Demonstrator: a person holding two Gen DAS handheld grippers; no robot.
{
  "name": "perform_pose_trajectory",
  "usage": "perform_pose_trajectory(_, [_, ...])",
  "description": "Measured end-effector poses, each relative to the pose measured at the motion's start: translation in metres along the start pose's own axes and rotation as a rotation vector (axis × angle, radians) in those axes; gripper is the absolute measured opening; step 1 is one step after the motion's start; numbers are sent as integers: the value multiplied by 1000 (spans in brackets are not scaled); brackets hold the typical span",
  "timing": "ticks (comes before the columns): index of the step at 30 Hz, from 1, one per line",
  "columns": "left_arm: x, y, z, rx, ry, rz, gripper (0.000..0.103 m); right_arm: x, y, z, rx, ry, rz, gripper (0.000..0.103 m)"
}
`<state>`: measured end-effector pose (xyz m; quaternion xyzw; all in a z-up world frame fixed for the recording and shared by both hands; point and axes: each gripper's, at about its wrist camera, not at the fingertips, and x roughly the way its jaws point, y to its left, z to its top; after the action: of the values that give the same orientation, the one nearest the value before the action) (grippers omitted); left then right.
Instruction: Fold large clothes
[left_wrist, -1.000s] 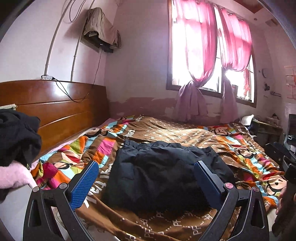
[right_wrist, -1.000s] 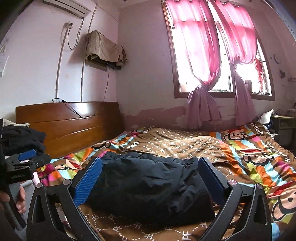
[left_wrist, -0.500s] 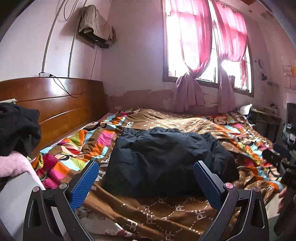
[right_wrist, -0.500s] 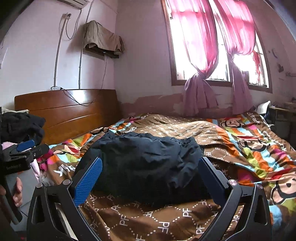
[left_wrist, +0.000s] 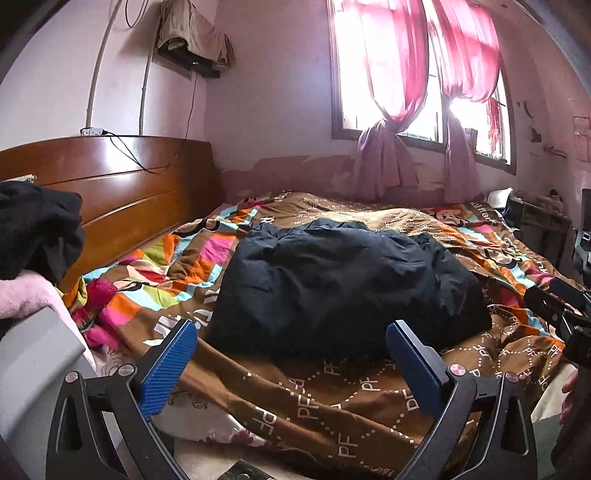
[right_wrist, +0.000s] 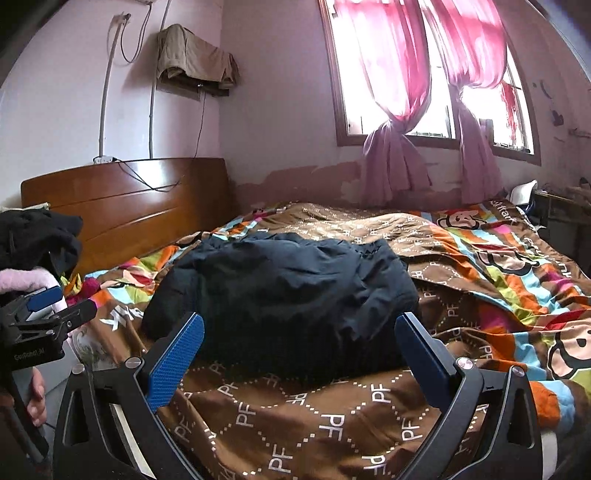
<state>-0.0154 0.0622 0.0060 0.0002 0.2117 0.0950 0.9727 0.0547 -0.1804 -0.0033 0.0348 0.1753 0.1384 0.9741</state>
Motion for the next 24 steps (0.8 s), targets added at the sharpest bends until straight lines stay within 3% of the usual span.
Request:
perform_pose_trajectory(16, [10,-3,-8,11,53,2,103,21,2,-14,-4,110,6,102])
perform_pose_trajectory(24, [10,-3,-8,11,53,2,103,20,3,-15,-1,107,9,102])
